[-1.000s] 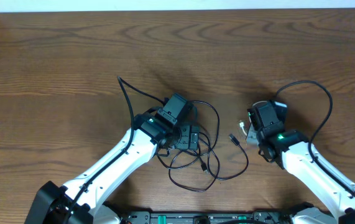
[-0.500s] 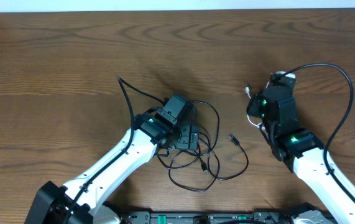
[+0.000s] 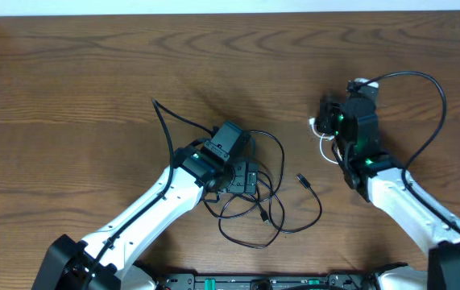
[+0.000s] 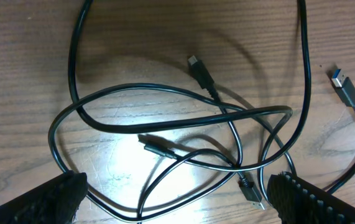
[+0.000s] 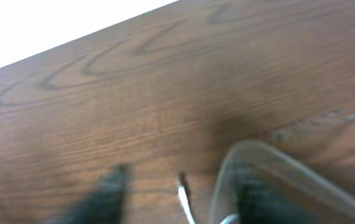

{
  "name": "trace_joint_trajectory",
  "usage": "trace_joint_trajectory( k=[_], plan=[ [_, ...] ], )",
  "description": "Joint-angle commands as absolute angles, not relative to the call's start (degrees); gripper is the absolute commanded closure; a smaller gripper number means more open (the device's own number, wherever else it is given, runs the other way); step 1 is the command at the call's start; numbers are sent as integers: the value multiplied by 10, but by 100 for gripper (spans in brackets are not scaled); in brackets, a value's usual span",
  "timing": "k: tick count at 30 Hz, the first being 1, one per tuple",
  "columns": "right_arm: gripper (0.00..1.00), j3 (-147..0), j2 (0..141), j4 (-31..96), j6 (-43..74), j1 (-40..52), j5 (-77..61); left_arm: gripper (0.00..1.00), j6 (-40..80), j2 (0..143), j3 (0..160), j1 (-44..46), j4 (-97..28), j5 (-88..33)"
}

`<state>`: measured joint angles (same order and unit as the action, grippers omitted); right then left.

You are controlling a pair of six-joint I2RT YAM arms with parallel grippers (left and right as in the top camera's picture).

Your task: Untangle cables

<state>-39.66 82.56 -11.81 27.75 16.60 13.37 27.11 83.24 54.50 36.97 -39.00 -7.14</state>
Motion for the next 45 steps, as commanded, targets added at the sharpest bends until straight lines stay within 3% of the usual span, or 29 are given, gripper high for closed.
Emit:
trace_joint_trajectory(
  k=[1,4,9,14,20,23,29,39,41,45],
  plan=[
    [15,-402,832,-130,272,159,118,2,266,831,554,369,-392,-64],
    [15,-404,812,-136,271,159,110,2,266,831,554,369,-392,-64],
    [22,-404,751,-96,271,150,106,2,266,831,554,369,-392,-64],
    [30,-404,716,21,278,110,106,2,266,831,554,369,-392,-64],
    [37,-404,716,216,415,31,112,2,266,831,554,369,-392,-64],
    [41,-404,716,250,417,1,77,2,266,831,554,369,-392,-64],
    [45,-403,721,243,411,-8,51,2,266,831,554,369,-392,-64],
    [41,-403,788,203,410,-6,-26,2,266,831,554,369,-392,-64],
    [37,-403,808,182,382,-6,-59,2,266,831,554,369,-392,-64],
    [41,-403,851,134,337,3,-110,2,266,831,554,369,-392,-64]
  ],
)
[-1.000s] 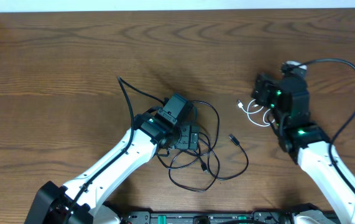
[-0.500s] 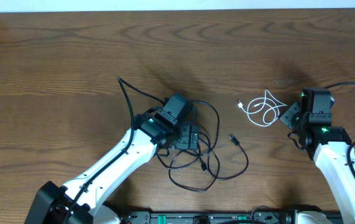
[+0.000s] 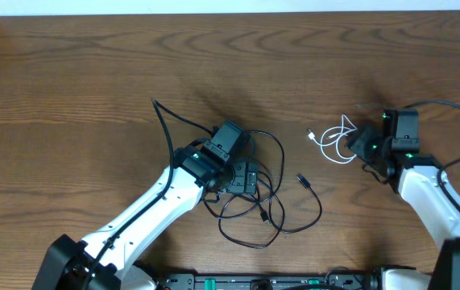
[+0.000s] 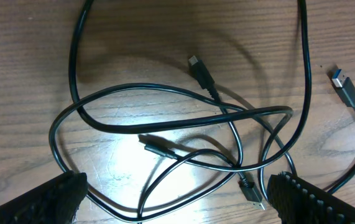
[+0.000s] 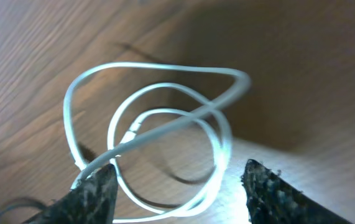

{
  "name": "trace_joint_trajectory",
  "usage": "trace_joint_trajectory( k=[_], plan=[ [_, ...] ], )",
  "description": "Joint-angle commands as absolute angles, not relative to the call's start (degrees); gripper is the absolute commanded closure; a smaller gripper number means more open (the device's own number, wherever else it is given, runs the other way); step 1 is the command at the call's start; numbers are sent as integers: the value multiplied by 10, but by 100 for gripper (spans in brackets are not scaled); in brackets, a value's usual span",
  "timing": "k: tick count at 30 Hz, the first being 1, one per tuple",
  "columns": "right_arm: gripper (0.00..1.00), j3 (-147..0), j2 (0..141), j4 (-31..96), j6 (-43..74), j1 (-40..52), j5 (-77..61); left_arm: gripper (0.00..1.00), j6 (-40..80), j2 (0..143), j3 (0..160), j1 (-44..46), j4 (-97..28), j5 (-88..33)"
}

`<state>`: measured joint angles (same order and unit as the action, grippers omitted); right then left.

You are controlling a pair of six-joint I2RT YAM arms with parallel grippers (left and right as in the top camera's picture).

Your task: Untangle cables

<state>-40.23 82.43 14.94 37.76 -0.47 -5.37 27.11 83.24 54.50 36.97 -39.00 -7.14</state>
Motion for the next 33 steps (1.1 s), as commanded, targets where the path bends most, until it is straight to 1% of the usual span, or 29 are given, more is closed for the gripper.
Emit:
trace_joint_trajectory(
  k=[1,2,8,11,14,16,17,21,25,27,31,33],
  plan=[
    [43,-403,860,127,337,7,-109,2,266,831,554,369,-392,-64],
    [45,-403,876,117,330,13,-108,2,266,831,554,369,-392,-64],
    [50,-403,930,86,286,40,-104,2,266,831,554,369,-392,-64],
    [55,-403,946,85,262,53,-105,2,266,831,554,369,-392,-64],
    [64,-403,953,86,256,64,-105,2,266,831,554,369,-392,-64],
    [75,-403,953,88,256,76,-105,2,266,831,554,369,-392,-64],
    [78,-403,953,88,256,81,-105,2,266,831,554,369,-392,-64],
    [80,-403,953,96,256,109,-104,2,266,831,554,369,-392,-64],
    [88,-403,953,119,256,127,-75,2,266,831,554,369,-392,-64],
    [91,-403,953,140,256,131,-57,2,266,831,554,369,-392,-64],
    [88,-421,938,203,218,131,-42,2,266,831,554,369,-392,-64],
    [84,-445,920,240,208,131,-40,2,266,831,554,369,-392,-64]
  ],
)
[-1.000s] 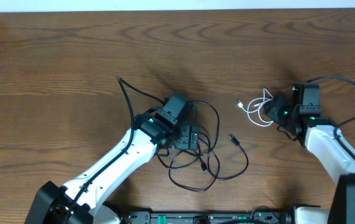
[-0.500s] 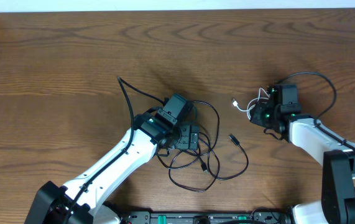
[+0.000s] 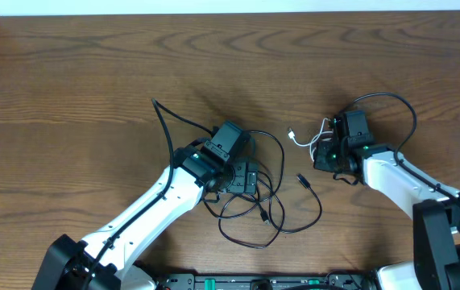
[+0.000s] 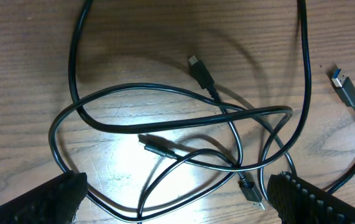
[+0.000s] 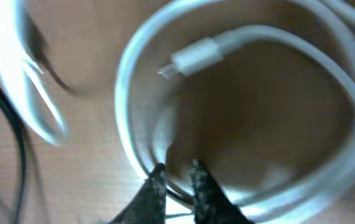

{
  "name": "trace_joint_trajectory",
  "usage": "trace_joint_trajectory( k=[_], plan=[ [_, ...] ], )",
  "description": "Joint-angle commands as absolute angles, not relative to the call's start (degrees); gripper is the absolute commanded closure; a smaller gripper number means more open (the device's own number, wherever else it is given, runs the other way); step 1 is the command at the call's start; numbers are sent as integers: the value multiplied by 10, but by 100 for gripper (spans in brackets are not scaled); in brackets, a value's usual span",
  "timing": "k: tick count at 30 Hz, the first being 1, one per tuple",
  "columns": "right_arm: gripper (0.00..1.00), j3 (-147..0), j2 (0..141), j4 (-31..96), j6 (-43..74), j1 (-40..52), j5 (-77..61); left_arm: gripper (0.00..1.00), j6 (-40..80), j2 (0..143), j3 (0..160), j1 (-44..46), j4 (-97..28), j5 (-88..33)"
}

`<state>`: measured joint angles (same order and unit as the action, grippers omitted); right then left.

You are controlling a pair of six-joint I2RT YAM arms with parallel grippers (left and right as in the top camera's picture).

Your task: Untangle cables

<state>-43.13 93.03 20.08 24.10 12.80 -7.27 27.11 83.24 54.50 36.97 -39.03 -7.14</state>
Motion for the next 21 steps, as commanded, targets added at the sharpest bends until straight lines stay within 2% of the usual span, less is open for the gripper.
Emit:
trace_joint_trajectory(
  k=[1,5,11,21],
  plan=[
    [83,-458,910,255,206,131,-42,2,266,831,554,369,-392,-64],
    [78,-507,867,309,200,131,-39,2,266,831,554,369,-392,-64],
    [68,-519,827,316,201,121,5,2,266,831,554,369,-392,-64],
    [62,-504,851,293,232,74,91,2,266,831,554,369,-392,-64]
  ],
)
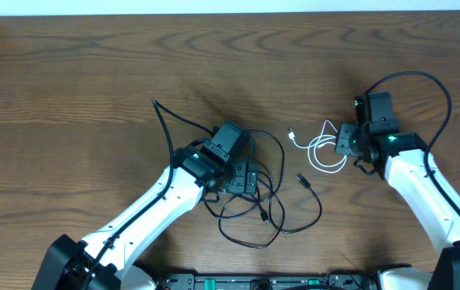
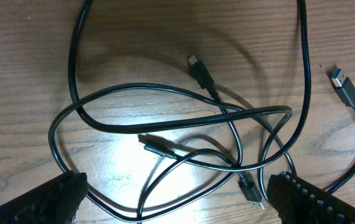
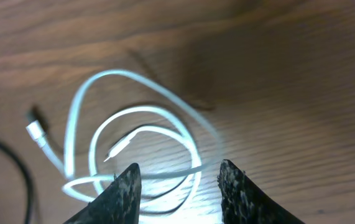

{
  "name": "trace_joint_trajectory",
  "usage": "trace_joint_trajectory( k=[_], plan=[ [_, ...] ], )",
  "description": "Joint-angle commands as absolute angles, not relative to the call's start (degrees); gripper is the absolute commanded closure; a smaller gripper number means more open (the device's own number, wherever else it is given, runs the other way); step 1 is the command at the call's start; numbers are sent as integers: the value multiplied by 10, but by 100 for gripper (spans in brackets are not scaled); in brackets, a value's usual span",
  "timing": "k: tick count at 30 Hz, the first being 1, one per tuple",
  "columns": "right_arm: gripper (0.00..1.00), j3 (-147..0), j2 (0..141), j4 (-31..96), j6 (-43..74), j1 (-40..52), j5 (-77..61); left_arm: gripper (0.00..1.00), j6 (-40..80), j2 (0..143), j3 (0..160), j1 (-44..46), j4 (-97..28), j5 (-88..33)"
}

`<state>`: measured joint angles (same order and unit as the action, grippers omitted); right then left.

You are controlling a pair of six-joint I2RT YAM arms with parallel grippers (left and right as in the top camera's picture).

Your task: Untangle cables

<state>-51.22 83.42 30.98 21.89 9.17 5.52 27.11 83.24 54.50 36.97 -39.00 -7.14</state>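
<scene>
A tangle of black cables (image 2: 199, 70) lies on the wooden table, under my left gripper (image 2: 174, 199), which stands wide open just above it with nothing held. In the overhead view the left gripper (image 1: 244, 179) covers the top of the tangle (image 1: 262, 213), and one black USB plug (image 1: 303, 180) points out to the right. A white cable (image 3: 130, 111) lies apart in a loose coil (image 1: 324, 168). My right gripper (image 3: 183, 193) is open at the coil's right edge (image 1: 344, 141), its fingers straddling the near loop without pinching it.
The table's far edge (image 1: 230, 13) runs along the top, with white beyond it. A wooden corner sits at the far left. The right arm's own black lead (image 1: 433, 80) arches above its wrist. Bare wood (image 1: 68, 121) lies left of the tangle.
My right gripper was nearly shut at the white cable, further left. Now it is open and further right, and the white coil lies flat, shifted a little right. The left arm is unchanged.
The right gripper first stood over the white cable at the right. Then it was open to the coil's right. Then it was closed down on the coil, which sat nearer the black tangle. Now it is open with the coil spread out. The left gripper stayed open over the tangle.
</scene>
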Motion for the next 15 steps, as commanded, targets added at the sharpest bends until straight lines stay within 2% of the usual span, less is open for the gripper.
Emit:
trace_joint_trajectory(
  k=[1,6,11,15],
  plan=[
    [61,-504,858,284,231,69,91,2,266,831,554,369,-392,-64],
    [62,-504,896,268,231,61,67,2,266,831,554,369,-392,-64],
    [66,-504,935,281,231,61,-15,2,266,831,554,369,-392,-64],
    [71,-503,967,312,231,62,-21,2,266,831,554,369,-392,-64]
  ],
)
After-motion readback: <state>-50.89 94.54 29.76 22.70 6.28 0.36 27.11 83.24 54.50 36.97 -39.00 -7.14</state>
